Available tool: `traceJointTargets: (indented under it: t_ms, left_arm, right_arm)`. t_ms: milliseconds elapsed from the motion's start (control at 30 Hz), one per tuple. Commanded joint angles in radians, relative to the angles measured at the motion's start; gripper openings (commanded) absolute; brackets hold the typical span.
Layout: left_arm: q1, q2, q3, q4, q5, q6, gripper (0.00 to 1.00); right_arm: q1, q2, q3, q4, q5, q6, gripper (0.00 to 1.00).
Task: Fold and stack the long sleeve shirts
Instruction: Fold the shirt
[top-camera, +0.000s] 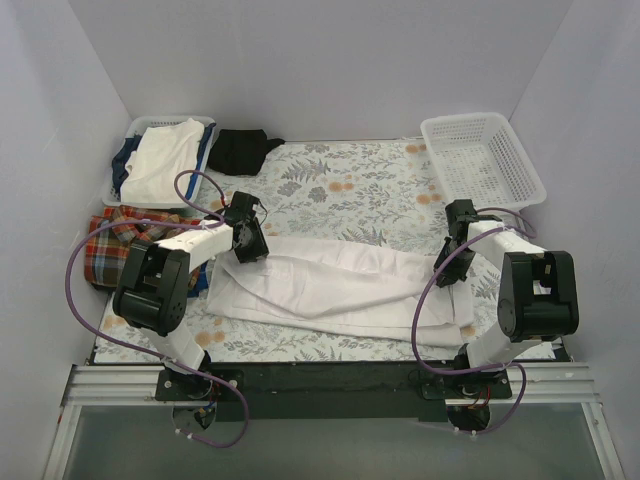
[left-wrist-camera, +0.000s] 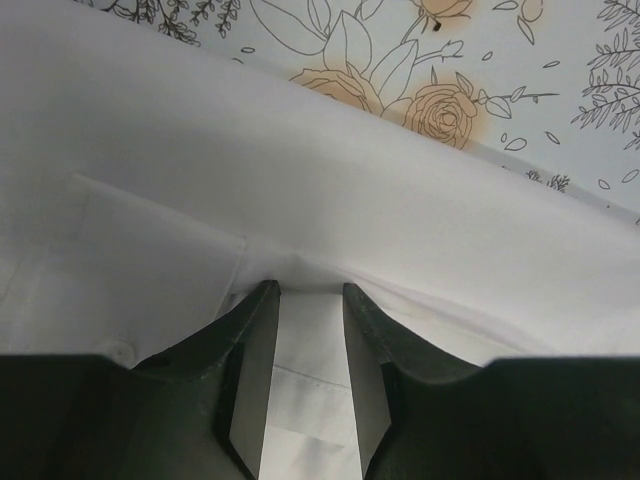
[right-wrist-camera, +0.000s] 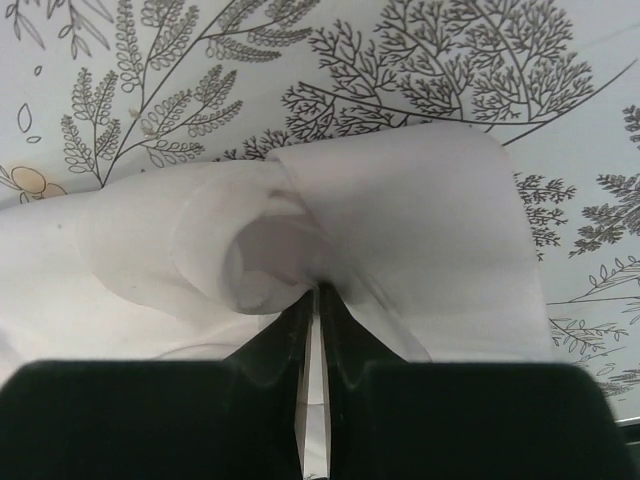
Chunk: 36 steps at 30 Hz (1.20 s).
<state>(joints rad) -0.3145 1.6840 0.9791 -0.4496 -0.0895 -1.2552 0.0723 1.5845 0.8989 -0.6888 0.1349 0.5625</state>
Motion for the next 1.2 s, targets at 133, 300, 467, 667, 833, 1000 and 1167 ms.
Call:
traceJointTargets:
  t_ms: [133, 300, 467, 667, 833, 1000, 1167]
  left_arm:
    - [0.043, -0.004, -0.013, -0.129, -0.061, 0.007, 0.32]
    - [0.043, -0.030, 0.035, -0.121, 0.009, 0.033, 0.34]
    - [0.041, -0.122, 0.087, -0.052, 0.151, 0.131, 0.53]
    - [0.026, -0.129, 0.135, 0.006, 0.228, 0.151, 0.59]
    - [0.026, 0.002, 0.211, 0.009, 0.160, 0.119, 0.56]
    - [0.025, 0.128, 0.273, -0.026, 0.106, 0.093, 0.50]
    - [0.025, 0.164, 0.233, -0.031, 0.065, 0.085, 0.49]
  right_arm:
    - [-0.090, -0.009, -0.049, -0.054, 0.155, 0.027, 0.12]
    - [-0.091, -0.115, 0.008, -0.064, 0.144, 0.024, 0.15]
    - [-0.074, -0.224, 0.083, -0.071, 0.118, -0.009, 0.25]
    - [0.003, -0.181, 0.147, -0.057, 0.072, -0.042, 0.30]
    - [0.083, -0.091, 0.173, -0.003, 0.009, -0.058, 0.28]
    - [0.127, 0.014, 0.206, 0.040, -0.012, -0.058, 0.27]
    - [0.129, 0.097, 0.199, 0.074, 0.006, -0.052, 0.27]
